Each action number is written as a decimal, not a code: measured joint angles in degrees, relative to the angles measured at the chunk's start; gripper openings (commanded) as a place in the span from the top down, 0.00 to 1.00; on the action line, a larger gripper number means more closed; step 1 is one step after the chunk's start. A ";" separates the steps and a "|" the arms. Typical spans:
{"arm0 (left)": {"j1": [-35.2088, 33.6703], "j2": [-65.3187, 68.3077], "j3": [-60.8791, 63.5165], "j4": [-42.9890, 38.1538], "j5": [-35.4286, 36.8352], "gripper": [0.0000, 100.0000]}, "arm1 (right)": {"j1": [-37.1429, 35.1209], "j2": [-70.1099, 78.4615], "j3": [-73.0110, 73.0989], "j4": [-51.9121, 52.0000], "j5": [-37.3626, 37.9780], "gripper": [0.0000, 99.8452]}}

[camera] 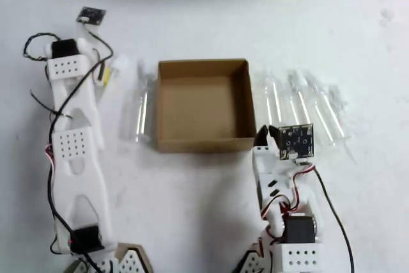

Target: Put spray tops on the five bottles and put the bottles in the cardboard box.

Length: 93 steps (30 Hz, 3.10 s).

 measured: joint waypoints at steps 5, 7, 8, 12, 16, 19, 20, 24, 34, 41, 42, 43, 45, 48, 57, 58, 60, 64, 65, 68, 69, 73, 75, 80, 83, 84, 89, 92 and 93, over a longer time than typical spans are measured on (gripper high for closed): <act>0.26 0.00 0.00 0.00 0.00 0.94 | 0.00 0.00 0.00 0.00 0.00 0.98; 0.26 0.00 0.00 0.00 0.00 0.94 | 0.00 0.00 0.00 0.00 0.00 0.98; 0.26 -0.09 0.00 0.18 0.00 0.94 | 0.00 0.00 0.00 0.00 0.00 0.98; 0.26 -2.99 0.00 3.08 -0.09 0.94 | 0.00 0.00 0.00 0.00 0.00 0.98; 0.70 -9.93 0.00 8.09 0.00 0.94 | 0.00 0.00 0.00 0.00 0.00 0.98; 0.88 -15.74 0.00 9.32 0.00 0.94 | 0.00 0.00 0.00 0.00 0.00 0.98; 0.79 -17.67 0.00 9.41 0.00 0.94 | 0.00 0.00 0.00 0.00 0.00 0.98; 0.79 -26.02 0.00 9.41 2.73 0.95 | 0.00 0.00 0.00 0.00 0.00 0.98; 0.79 -50.29 4.57 9.41 15.74 0.98 | 0.00 0.00 0.00 0.00 0.00 0.98; 5.01 -70.95 32.35 9.41 15.74 0.98 | 0.00 0.00 0.00 0.00 0.00 0.98; 6.33 -74.29 36.66 9.41 15.74 0.98 | 0.00 0.00 0.00 0.00 0.00 0.98; 7.74 -77.80 40.62 9.41 15.74 0.98 | 0.00 0.00 0.00 0.00 0.00 0.98; 10.81 -84.66 47.74 8.26 15.74 0.98 | 0.00 0.00 0.00 0.00 0.00 0.98; 14.33 -94.24 57.23 3.60 15.74 0.98 | 0.00 0.00 0.00 0.00 0.00 0.98; 16.62 -119.12 92.84 -19.60 16.09 0.98 | 0.00 0.00 0.00 0.18 0.00 0.98; 16.62 -121.93 97.41 -23.38 16.09 0.98 | 0.00 0.00 0.00 0.18 0.00 0.98; 17.41 -127.47 106.37 -31.38 16.09 0.98 | 0.00 0.00 0.00 0.18 0.00 0.98; 22.77 -137.76 121.23 -43.16 16.09 0.98 | 0.00 0.00 0.00 0.18 0.00 0.98; 24.35 -139.69 123.60 -45.10 16.09 0.98 | 0.00 0.00 0.00 0.18 0.00 0.98; 27.87 -142.24 127.82 -50.29 18.99 0.98 | 0.00 0.00 0.00 0.18 0.00 0.98; 28.22 -142.51 128.70 -51.96 20.66 0.98 | 0.00 0.00 0.00 0.18 0.00 0.98; 28.40 -142.77 133.19 -61.01 25.41 0.98 | 0.00 0.00 0.00 0.18 0.00 0.98; 29.10 -142.77 136.62 -66.37 25.93 0.98 | 0.00 0.00 0.00 0.18 0.00 0.98; 29.01 -142.77 147.43 -86.33 26.29 0.98 | 0.00 0.00 0.00 0.18 0.00 0.98; 29.10 -141.36 149.89 -96.09 26.29 0.98 | 0.00 0.00 0.00 0.18 0.00 0.98; 29.10 -140.04 149.89 -98.02 26.29 0.98 | 0.00 0.00 0.00 0.18 0.00 0.98; 29.10 -125.19 144.35 -102.51 26.73 0.98 | 0.00 0.00 0.00 0.18 0.00 0.98; 29.01 -115.34 139.96 -103.30 26.73 0.98 | 0.00 0.00 0.00 0.18 0.00 0.98; 29.01 -112.79 139.34 -103.91 26.73 0.98 | 0.00 0.00 0.00 0.18 0.00 0.98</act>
